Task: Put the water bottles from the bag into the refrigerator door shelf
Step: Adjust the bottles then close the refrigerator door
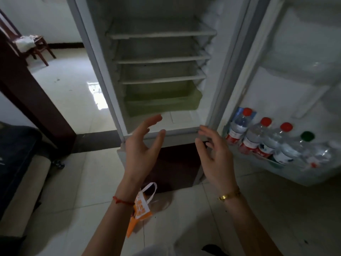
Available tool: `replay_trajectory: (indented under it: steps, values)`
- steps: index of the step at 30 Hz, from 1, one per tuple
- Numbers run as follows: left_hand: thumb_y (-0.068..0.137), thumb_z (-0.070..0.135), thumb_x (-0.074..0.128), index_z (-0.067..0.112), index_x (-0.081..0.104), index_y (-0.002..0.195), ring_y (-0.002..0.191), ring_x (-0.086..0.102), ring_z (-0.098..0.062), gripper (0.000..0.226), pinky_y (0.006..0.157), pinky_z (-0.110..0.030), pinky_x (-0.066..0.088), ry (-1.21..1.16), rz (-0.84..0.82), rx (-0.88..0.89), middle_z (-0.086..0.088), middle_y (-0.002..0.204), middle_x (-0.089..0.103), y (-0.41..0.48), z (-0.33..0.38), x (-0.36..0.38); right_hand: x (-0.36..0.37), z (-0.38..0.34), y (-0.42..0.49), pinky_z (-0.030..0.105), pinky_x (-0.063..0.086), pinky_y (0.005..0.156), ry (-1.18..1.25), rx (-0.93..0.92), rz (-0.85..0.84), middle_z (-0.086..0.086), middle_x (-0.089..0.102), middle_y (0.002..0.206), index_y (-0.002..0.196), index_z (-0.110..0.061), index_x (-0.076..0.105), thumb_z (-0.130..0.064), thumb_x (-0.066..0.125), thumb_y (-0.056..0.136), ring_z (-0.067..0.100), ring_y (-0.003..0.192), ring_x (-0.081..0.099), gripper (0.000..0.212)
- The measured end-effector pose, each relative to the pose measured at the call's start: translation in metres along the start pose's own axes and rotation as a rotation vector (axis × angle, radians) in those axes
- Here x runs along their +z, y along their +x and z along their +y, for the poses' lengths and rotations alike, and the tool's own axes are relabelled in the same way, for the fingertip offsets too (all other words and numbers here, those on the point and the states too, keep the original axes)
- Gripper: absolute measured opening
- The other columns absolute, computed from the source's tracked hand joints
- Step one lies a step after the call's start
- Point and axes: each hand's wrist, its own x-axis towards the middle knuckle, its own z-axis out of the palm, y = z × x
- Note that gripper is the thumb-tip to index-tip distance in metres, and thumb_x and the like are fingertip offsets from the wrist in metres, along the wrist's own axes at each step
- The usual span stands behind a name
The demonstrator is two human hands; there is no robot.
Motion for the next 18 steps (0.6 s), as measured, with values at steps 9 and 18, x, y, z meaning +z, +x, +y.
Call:
replay_trajectory:
  steps: [9, 18]
  values:
    - [0.091, 0.022, 0.065, 0.020, 0.059, 0.129, 0.127, 0.053, -0.003, 0.038, 0.106, -0.038, 0.045, -0.100, -0.120, 0.168, 0.014, 0.131, 0.061, -0.006, 0.071, 0.071, -0.109, 0.007, -0.006, 0.035, 0.052, 0.097, -0.009, -0.006, 0.219, -0.012, 0.057, 0.130, 0.130, -0.025, 0.055, -0.036, 0.053, 0.093, 0.009, 0.121, 0.054, 0.038]
    - [0.089, 0.017, 0.066, 0.018, 0.059, 0.129, 0.126, 0.053, -0.003, 0.041, 0.105, -0.031, 0.044, -0.153, -0.168, 0.264, 0.011, 0.132, 0.062, -0.030, 0.146, 0.169, -0.235, 0.036, -0.008, 0.028, 0.047, 0.100, -0.094, -0.036, 0.333, -0.010, 0.060, 0.123, 0.132, -0.023, 0.053, -0.038, 0.051, 0.093, 0.013, 0.120, 0.054, 0.042]
